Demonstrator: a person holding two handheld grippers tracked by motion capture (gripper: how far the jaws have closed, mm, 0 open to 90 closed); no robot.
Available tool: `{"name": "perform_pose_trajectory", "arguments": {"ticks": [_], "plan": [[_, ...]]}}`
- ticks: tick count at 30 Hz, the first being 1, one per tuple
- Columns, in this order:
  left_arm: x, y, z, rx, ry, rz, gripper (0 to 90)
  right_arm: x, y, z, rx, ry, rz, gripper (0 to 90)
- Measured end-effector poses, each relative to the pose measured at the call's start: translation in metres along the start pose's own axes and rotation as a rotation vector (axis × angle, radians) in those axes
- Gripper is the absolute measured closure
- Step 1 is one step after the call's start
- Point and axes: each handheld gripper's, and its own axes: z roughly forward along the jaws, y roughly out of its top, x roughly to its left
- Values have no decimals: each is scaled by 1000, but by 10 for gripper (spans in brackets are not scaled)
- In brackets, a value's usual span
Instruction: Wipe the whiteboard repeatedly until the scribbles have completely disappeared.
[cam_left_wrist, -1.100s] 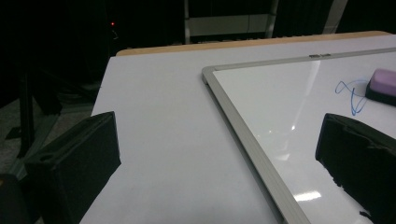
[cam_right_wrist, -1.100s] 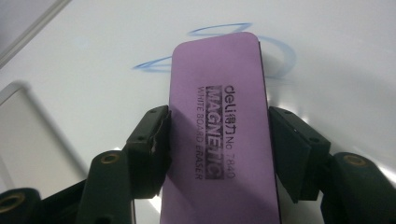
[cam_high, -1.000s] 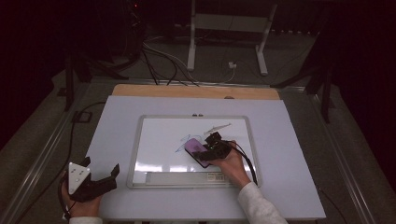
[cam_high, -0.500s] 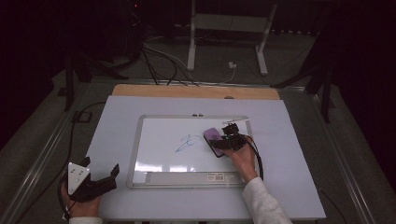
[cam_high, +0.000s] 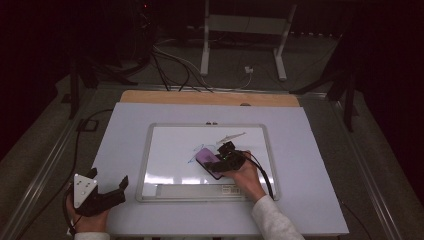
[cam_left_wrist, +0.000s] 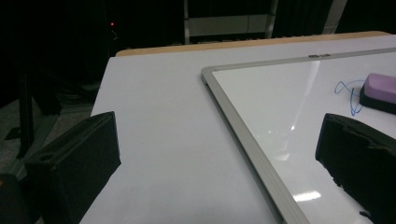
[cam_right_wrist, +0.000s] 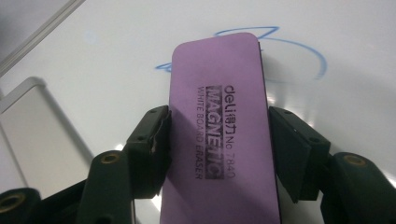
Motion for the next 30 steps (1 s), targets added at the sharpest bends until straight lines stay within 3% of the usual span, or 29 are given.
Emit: {"name": "perform_pose_trajectory", "arguments": {"ticks": [3,5,14,16,18,22,30], "plan": [[0,0,0,-1,0,-1,6,-1,0,0,1,9,2,417],[1,0,0,-1,1,-2,6,-3,1,-1,-3,-16,11,417],[1,0,-1,-2,0,-3,6,-34,0,-14,-48,-172,168,417],[1,0,0,-2,0,-3,6,-36,0,-14,-50,-167,185,417],[0,0,0,0,-1,-2,6,-33,0,-13,-48,-176,171,417],[-1,0,1,1,-2,-1,6,-23,2,-7,-44,-123,142,417],[0,0,1,1,-2,-2,6,14,10,14,-11,-15,17,417]]}}
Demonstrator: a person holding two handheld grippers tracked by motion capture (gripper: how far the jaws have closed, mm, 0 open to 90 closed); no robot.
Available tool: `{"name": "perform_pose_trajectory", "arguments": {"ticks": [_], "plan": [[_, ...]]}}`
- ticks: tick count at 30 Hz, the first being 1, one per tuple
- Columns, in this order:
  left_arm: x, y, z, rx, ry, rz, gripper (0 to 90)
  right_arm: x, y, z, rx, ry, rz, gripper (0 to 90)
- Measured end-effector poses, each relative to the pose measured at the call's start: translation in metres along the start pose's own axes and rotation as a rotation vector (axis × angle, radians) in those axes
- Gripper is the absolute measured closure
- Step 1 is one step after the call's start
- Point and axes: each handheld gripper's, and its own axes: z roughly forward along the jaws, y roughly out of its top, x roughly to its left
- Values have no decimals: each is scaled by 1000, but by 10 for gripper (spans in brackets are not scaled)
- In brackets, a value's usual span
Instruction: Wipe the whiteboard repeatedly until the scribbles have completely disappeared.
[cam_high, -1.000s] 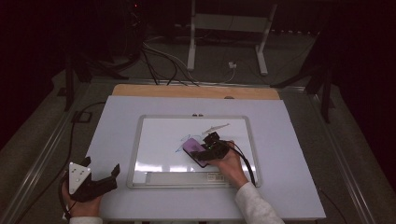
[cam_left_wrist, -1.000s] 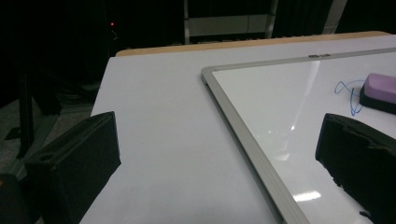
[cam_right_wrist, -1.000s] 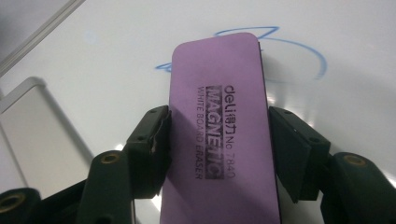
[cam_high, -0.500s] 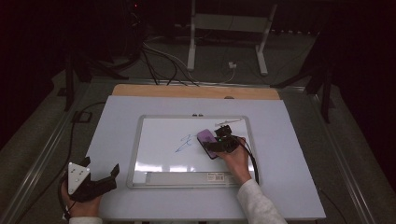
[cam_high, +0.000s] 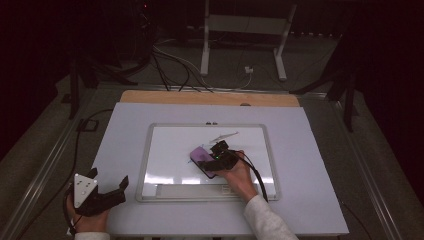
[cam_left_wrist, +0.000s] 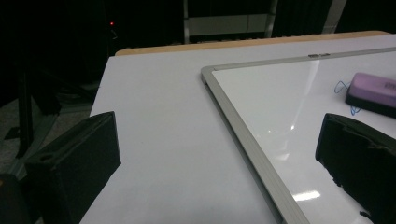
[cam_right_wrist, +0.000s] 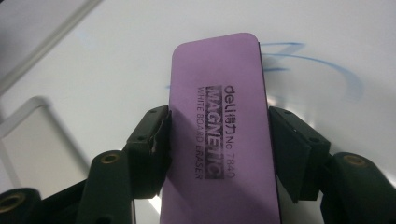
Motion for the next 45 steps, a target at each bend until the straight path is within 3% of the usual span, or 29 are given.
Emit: {"name": "perform_pose_trajectory", "arguments": {"ticks": [4,6,9,13,15,16,19,25,27,29,31,34,39,42,45], "plan": [[1,0,0,-2,1,-2,6,15,3,7,19,43,-58,417],[1,0,-1,-3,1,-2,6,15,4,8,23,44,-54,417],[1,0,-1,-3,1,-2,6,10,6,6,15,-2,-26,417],[1,0,-1,-7,1,-5,6,-7,8,0,3,-101,54,418],[1,0,-1,-3,1,-2,6,-12,9,-3,0,-131,82,418],[1,0,-1,-3,1,-1,6,-14,9,-3,0,-125,94,418],[0,0,-1,-6,1,-1,6,-10,9,-2,-3,-142,75,418],[0,0,0,-3,2,1,6,14,9,9,24,-14,-5,418],[0,0,-1,-2,1,2,6,24,9,12,32,2,-43,418],[1,0,-1,-3,1,0,6,25,9,12,33,-2,-46,418],[1,0,-1,-6,1,-4,6,20,9,11,27,-11,-21,417],[1,0,-1,-8,1,-4,6,4,11,6,-1,-94,43,417],[2,0,-1,-3,2,-4,6,-25,7,-8,-26,-187,156,417],[1,0,0,-3,0,-1,6,-34,4,-13,-34,-208,192,417],[0,0,0,-2,-1,-1,6,-30,5,-12,-36,-223,177,417]]}}
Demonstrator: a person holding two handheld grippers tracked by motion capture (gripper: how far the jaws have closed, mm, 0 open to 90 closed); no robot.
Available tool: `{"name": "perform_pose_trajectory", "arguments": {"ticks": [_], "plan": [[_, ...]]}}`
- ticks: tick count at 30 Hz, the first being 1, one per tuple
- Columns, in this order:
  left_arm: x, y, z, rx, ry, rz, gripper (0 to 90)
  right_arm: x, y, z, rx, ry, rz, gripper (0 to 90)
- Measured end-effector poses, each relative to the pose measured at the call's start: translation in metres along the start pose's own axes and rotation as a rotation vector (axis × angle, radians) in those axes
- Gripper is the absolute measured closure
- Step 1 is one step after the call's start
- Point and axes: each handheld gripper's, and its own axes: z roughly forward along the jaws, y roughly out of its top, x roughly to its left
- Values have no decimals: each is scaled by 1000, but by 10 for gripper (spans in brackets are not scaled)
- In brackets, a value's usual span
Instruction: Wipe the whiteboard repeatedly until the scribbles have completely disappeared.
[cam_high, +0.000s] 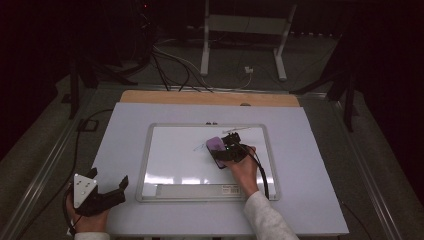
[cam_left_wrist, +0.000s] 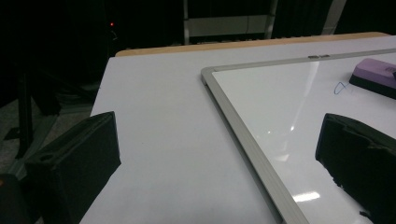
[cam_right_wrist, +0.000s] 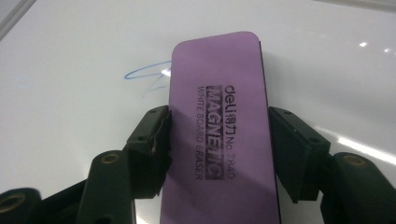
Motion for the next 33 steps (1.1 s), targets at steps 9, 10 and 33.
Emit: {"name": "perform_pose_trajectory", "arguments": {"ticks": [9,10,33], "plan": [[0,0,1,1,0,0,6,40,-4,12,30,192,-147,418],[1,0,0,0,1,-3,6,43,-4,13,34,214,-178,417],[0,0,2,2,-2,1,6,-11,8,7,-19,-1,44,418]]}}
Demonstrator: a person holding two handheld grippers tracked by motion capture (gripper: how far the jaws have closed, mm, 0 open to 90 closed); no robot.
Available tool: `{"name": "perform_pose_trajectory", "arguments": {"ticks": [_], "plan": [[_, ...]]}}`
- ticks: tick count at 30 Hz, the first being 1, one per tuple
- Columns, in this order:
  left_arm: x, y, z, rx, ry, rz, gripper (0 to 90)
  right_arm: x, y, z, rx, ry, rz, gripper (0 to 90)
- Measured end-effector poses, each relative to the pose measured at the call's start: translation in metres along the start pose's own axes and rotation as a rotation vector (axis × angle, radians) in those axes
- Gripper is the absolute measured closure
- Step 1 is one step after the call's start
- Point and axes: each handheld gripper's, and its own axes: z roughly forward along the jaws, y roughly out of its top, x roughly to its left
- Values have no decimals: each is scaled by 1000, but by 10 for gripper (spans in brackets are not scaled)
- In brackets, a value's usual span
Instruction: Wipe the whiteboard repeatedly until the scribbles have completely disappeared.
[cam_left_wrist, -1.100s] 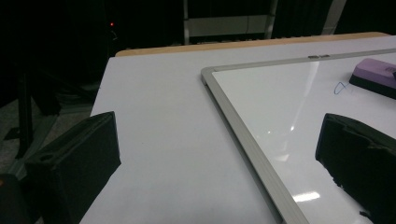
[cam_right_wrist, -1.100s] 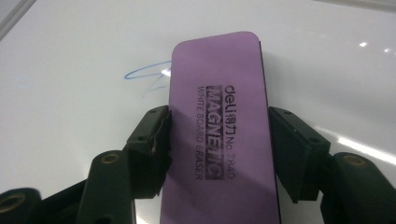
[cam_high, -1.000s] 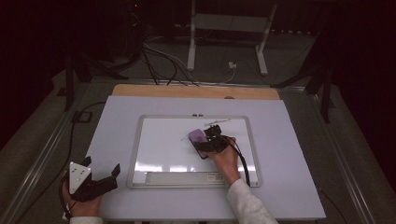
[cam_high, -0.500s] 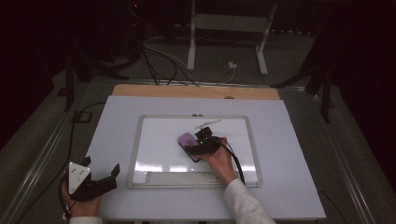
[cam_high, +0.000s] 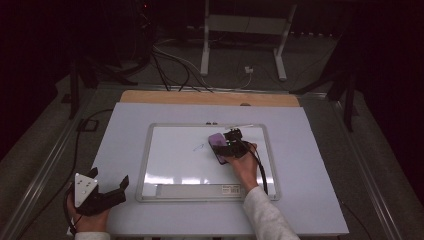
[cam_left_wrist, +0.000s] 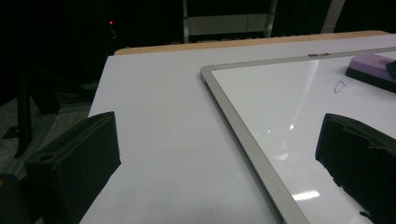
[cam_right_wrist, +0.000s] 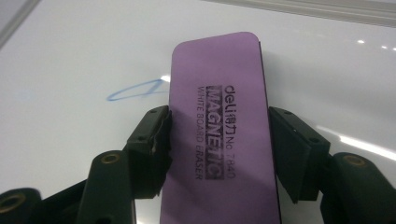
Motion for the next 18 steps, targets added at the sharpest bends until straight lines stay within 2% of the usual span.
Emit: {"name": "perform_pose_trajectory", "arguments": {"ticks": [2,5,8,10,13,18], "plan": [[0,0,0,3,1,2,6,8,0,4,5,38,-14,418],[0,0,0,2,0,-1,6,23,0,8,19,82,-59,418],[0,0,0,0,1,-2,6,41,0,14,39,143,-133,418],[1,0,-1,0,1,-3,6,48,0,15,52,168,-168,418],[2,0,-1,0,2,-3,6,46,2,16,49,161,-156,418],[3,0,-2,-7,2,-8,6,25,7,15,12,56,-35,417]]}}
